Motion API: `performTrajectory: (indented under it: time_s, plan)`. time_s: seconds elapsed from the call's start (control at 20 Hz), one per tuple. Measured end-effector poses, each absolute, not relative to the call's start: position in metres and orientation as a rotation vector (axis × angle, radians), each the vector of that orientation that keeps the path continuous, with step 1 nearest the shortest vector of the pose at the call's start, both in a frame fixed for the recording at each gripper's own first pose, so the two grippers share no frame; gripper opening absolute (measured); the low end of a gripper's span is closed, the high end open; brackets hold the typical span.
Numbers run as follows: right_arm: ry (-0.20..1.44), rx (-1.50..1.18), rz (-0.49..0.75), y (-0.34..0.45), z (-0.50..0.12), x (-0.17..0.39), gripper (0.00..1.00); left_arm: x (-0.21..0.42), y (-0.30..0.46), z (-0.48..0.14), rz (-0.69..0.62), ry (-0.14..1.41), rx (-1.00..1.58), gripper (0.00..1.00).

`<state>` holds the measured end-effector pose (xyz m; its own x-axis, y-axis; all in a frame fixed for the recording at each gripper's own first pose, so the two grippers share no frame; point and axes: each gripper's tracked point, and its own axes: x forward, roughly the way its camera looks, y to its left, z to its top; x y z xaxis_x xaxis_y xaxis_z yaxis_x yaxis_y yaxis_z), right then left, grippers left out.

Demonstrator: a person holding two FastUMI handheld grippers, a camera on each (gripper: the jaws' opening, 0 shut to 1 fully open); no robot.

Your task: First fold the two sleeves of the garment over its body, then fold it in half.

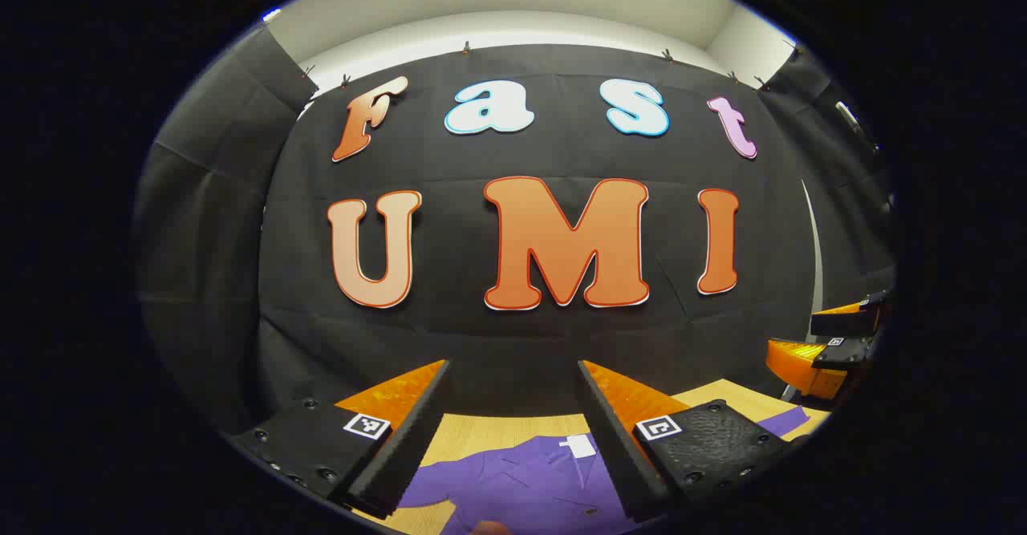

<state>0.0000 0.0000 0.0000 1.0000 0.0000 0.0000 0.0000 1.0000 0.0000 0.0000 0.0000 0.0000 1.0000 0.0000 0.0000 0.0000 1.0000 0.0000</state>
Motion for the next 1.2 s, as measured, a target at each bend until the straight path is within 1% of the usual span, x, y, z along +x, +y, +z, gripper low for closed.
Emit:
performTrajectory:
  time_s: [1.2]
  plan:
    - [0.022, -0.013, 0.000, 0.0011, -0.0089, -0.0017, 0.95, -0.0024, -0.0003, -0.0007, -0.019, 0.005, 0.030, 0.95]
